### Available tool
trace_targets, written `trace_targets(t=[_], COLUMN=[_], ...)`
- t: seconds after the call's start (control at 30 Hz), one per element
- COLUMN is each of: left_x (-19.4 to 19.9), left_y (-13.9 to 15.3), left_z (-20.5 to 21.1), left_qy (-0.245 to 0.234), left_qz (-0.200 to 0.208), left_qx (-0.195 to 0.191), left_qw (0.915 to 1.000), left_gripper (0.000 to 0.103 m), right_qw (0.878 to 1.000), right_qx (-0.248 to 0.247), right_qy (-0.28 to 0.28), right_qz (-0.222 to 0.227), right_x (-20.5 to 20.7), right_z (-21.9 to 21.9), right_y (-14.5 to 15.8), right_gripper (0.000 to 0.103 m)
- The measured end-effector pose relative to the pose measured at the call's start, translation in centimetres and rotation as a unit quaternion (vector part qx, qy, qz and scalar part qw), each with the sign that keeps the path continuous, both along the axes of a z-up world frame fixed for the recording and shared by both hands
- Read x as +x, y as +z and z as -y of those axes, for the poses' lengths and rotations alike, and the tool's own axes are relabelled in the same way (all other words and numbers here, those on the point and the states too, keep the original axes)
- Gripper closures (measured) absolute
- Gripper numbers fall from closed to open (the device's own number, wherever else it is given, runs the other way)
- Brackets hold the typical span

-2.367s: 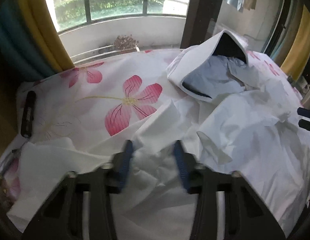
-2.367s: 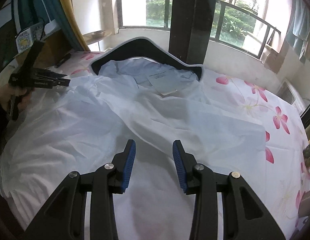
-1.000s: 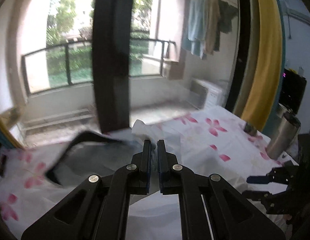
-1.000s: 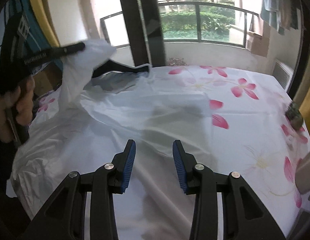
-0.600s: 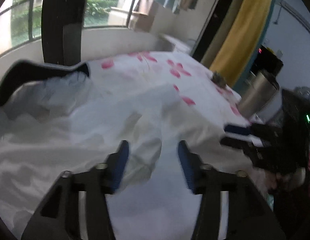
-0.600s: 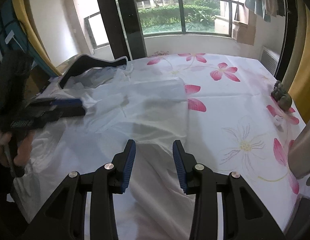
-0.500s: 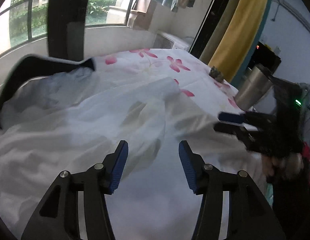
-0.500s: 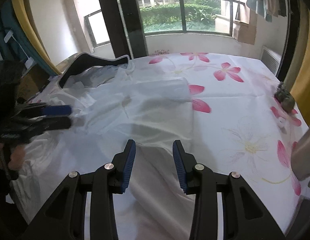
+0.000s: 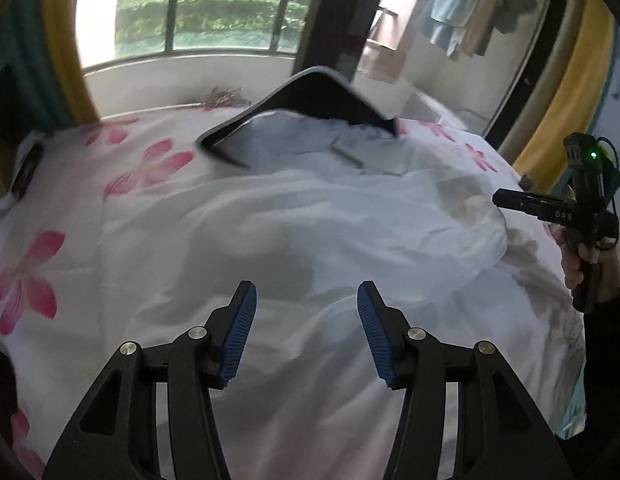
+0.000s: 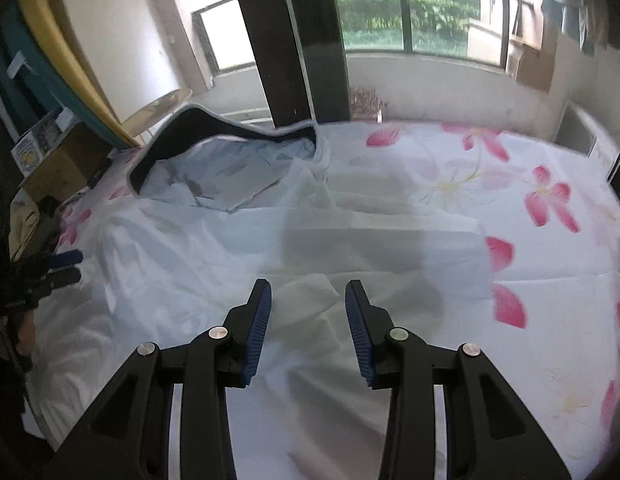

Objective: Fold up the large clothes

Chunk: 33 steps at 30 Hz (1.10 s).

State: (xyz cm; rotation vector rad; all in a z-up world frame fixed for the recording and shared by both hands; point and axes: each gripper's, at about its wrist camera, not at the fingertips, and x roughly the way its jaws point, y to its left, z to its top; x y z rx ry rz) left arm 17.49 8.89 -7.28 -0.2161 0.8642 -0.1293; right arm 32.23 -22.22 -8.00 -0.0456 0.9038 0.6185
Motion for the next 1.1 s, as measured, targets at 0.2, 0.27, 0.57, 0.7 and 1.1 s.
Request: trace_targets(t=[0.2,0.27,0.57,0.7,1.1], left_x=[-0.2,-0.3,-1.3,-1.8,-2.2], left_y=[-1.6,-2.3,-1.2,-0.1,-1.1], left_z=[0.2,0.4,0.1,-0.4,-1.8], left_qy=[-0.016,-0.021,-0.03,-0.014,0.016], left_qz=[-0.018,-0.028,-0.013,0.006,-0.003], left_qx=[-0.007,-0.005,0.006,0.002,0.001], left_qw=[0.9997,0.9994,0.9995,0.9999,0.9999], left_gripper=[0.047,0.047,0.047,0.048,0.047], right_qw=[1.0,1.0,0.999,1.0,0.997], right_qx=[-0.01,-0.018,-0.034,-0.027,0.006], right_qy=[0.019,0.007,-0.013,-0.016,0.073], right_qz=[-0.016,-0.018,-0.016,-0.002,-0.012], right_x=[-2.4,-3.9,-5.8,-3.3,0.0], right_z=[0.2,1.2,4.0,2.4,-3.8], right_y=[-2.1,-2.5,-1.5,0.2,0.0], right_gripper=[0.071,0.071,0.07,0.046,0.1])
